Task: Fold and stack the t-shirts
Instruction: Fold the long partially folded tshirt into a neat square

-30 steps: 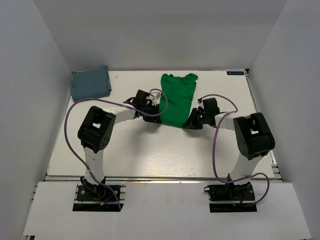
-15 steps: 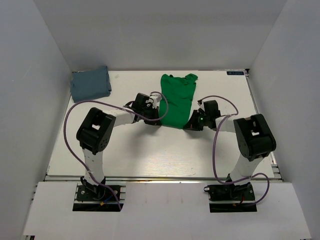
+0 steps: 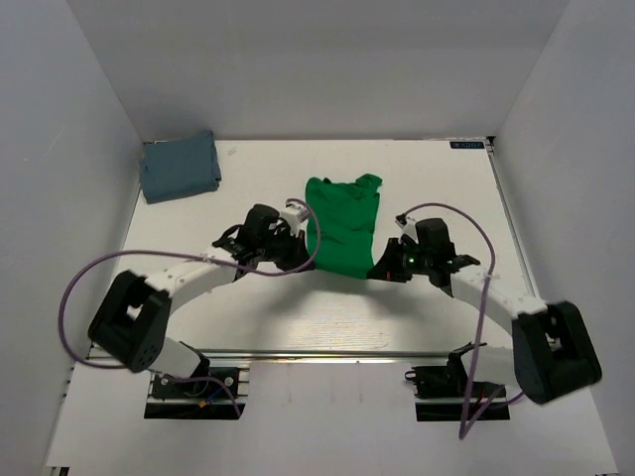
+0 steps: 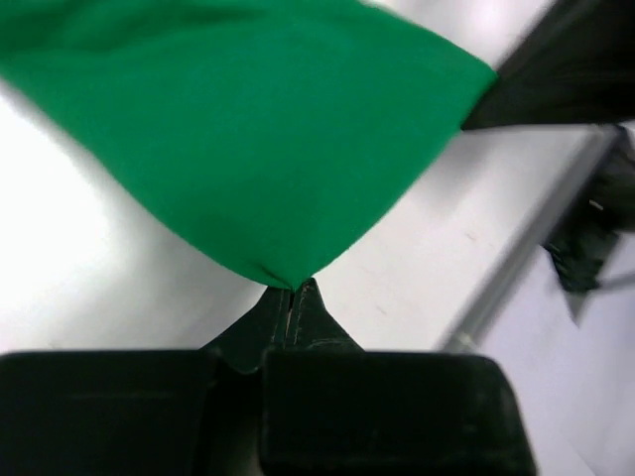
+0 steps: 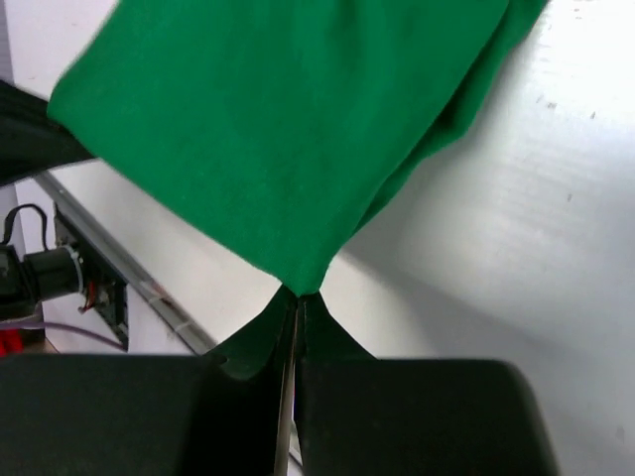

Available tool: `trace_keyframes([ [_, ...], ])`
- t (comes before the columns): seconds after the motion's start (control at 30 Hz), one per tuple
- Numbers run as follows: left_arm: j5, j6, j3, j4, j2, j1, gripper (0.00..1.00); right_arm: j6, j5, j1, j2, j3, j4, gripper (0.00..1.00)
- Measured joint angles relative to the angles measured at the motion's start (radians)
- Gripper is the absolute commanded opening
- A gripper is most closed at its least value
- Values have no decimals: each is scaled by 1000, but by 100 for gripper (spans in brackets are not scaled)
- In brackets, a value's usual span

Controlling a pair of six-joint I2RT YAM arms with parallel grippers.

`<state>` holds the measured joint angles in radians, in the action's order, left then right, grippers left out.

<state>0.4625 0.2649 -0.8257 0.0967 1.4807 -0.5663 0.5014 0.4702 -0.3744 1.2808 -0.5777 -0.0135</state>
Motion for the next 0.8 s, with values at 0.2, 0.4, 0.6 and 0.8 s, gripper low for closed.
trace_keyframes([
  [0.2,33,29,34,41,-228,-19,0,-1,-12,-15,-240,-15,-129,0],
  [0.4,20,45,-45,62,-268,-18,0,-13,-34,-17,-298,-140,-227,0],
  [0.6,-61,86,-119,82,-208,-6,0,-34,-53,-13,-183,-275,-278,0],
  [0.8,-245,154,-185,140,-119,2,0,-40,-61,-11,20,-443,-299,0],
])
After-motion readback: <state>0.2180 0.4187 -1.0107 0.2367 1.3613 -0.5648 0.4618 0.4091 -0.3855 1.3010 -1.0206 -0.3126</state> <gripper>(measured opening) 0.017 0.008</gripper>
